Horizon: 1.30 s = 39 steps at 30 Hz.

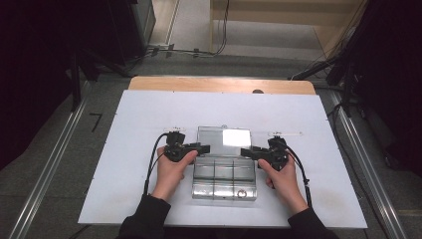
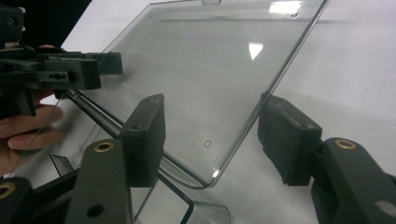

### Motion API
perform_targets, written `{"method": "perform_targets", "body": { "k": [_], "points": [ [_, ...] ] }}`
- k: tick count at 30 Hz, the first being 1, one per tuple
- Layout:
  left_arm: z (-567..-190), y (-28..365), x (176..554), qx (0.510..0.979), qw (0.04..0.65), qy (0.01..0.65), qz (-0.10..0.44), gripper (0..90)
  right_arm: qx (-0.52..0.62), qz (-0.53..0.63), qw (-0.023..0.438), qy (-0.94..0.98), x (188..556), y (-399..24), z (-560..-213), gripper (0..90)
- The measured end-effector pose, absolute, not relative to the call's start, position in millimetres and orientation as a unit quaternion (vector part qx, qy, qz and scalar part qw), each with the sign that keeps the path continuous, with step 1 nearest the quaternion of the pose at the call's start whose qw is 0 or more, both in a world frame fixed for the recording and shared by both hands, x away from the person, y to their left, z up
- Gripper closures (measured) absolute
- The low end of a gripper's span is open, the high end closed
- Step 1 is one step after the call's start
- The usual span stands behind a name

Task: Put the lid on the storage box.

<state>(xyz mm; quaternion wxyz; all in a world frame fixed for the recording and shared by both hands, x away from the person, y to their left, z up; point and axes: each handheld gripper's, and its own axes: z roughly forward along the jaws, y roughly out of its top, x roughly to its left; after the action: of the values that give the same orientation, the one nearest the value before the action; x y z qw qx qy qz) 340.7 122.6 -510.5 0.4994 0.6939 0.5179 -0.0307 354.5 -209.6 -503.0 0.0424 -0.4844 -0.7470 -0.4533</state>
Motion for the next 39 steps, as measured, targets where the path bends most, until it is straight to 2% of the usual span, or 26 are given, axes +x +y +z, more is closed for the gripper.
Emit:
{"method": "perform_targets", "body": {
  "k": [12, 30, 39],
  "points": [
    [-505.0, 125.6, 337.0, 0.695, 0.513, 0.503, -0.019, 54.5, -0.466, -0.463, 0.021, -0.753, 350.7, -211.4, -497.4, 50.3],
    [-493.1, 132.4, 327.4, 0.696, 0.541, 0.473, 0.001, 70.9, -0.431, -0.5, 0.002, -0.752, 343.8, -220.9, -489.4, 70.1],
    [-490.4, 133.2, 324.9, 0.704, 0.544, 0.457, 0.004, 71.7, -0.408, -0.499, -0.026, -0.764, 338.5, -221.6, -485.5, 73.0]
  ]
}}
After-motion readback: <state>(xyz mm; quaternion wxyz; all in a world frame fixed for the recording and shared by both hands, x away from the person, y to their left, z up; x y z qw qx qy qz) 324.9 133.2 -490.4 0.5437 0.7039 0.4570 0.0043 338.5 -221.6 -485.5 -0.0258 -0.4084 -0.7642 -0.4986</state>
